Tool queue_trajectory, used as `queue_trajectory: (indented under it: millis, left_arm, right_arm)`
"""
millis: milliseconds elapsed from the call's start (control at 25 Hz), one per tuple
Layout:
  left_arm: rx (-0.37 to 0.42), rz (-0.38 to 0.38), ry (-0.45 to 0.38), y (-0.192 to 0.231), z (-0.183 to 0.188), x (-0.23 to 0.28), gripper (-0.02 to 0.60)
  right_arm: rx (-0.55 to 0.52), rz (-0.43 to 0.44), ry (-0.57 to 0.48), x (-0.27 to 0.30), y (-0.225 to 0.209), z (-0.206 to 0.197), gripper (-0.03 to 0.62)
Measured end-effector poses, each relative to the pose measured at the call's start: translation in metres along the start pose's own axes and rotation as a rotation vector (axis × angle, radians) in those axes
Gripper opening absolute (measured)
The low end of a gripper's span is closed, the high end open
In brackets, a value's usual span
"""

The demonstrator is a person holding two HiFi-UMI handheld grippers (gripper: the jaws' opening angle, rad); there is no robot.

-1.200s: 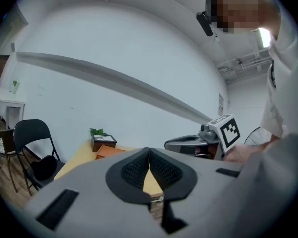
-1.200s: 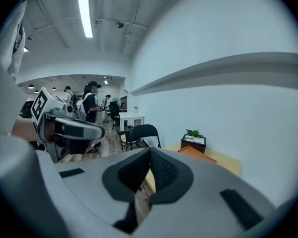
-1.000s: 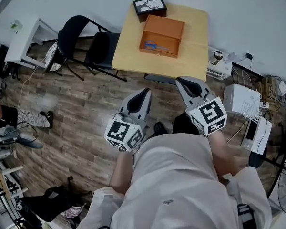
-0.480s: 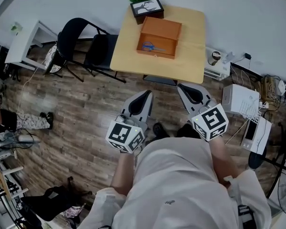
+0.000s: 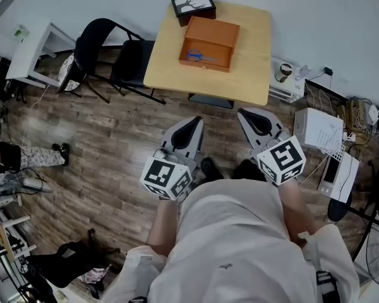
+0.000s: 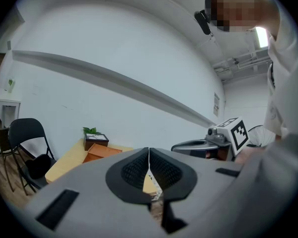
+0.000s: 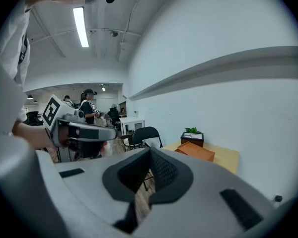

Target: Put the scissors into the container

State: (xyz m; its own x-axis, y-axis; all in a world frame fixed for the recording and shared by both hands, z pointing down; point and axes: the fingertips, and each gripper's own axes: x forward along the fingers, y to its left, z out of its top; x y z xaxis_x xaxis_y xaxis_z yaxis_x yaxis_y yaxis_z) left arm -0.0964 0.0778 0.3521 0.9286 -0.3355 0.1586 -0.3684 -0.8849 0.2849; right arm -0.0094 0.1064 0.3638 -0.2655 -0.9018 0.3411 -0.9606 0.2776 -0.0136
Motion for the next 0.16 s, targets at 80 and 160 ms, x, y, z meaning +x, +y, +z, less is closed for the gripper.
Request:
queue_trajectory:
  millis: [80,160]
  left_arm:
    - [0.005,-0.005,0.006,-0.0031,-0.0017,0.0002,0.008]
    - [0.012,-0.009,0.014,-0.0057,-0.0037,-0.0001,0.008]
  right_arm:
    - [-0.001,0.003,0.001,-0.002,-0.0005,-0.0008,-0.002]
    - [-0.003,0.008,0.002,-0.0037,-0.0003,-0.0017,-0.002]
